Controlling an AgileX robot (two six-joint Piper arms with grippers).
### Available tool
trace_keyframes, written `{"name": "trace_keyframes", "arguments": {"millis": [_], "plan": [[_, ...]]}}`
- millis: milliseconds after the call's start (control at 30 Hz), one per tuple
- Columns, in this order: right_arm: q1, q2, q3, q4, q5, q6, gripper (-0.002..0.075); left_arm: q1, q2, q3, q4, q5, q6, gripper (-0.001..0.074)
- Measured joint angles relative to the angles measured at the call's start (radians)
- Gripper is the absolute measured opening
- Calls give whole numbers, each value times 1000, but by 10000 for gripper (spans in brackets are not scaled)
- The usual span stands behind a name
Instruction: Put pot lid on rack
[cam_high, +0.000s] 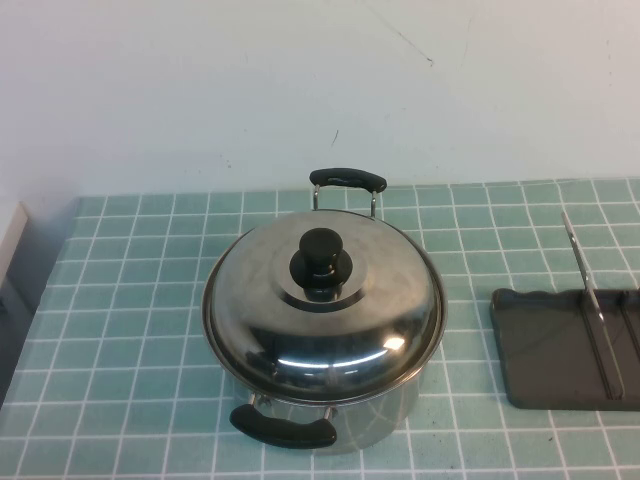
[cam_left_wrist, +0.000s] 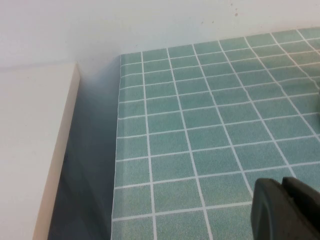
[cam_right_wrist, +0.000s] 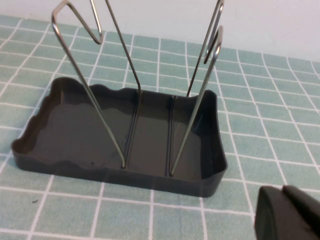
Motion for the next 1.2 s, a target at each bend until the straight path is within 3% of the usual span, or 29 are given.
{"name": "trace_keyframes", "arguments": {"millis": [800, 900, 1133, 1200], "plan": [[0, 0, 0, 0, 0, 0, -1, 0, 0, 0, -16, -11, -7, -3], [0, 0, 0, 0, 0, 0, -1, 0, 0, 1, -172, -59, -85, -3], [0, 0, 0, 0, 0, 0, -1, 0, 0, 1, -766, -218, -324, -3], [0, 0, 0, 0, 0, 0, -1, 0, 0, 1, -836, -230, -327, -3]]}}
